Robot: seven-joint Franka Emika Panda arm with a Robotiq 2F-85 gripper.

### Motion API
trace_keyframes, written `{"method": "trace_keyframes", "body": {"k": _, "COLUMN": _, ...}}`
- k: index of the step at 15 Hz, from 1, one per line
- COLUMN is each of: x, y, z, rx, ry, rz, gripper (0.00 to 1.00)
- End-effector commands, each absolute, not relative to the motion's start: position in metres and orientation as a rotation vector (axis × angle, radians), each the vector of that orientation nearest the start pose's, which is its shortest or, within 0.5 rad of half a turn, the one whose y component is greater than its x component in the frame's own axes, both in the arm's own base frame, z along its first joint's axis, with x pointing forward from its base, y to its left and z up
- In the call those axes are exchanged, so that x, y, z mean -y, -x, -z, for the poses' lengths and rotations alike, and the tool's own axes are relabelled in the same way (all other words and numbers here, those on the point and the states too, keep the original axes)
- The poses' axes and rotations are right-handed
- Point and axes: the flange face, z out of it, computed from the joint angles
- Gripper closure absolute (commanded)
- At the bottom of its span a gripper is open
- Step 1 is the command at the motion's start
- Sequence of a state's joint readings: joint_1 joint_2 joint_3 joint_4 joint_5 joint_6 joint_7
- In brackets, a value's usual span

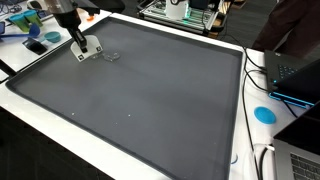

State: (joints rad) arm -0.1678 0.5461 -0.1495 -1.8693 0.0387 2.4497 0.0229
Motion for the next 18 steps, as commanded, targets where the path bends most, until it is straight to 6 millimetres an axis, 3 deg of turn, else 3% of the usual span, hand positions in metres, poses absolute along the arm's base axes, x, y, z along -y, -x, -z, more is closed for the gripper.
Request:
{"method": "trace_keyframes", "body": {"k": 1, "x": 0.214, "y": -0.574, "z": -0.168, "rx": -0.597, "ry": 3.192, "rz": -0.174, "gripper": 0.99}}
{"method": "trace_keyframes", "body": {"k": 9, "x": 0.225, "y": -0.566, "z": -0.172, "rx": -0.716, "ry": 3.207, "rz": -0.178, "gripper": 0.99}}
{"method": "trace_keyframes", "body": {"k": 18, "x": 0.228, "y": -0.560, "z": -0.169, "rx": -0.701, "ry": 3.185, "rz": -0.246, "gripper": 0.99}}
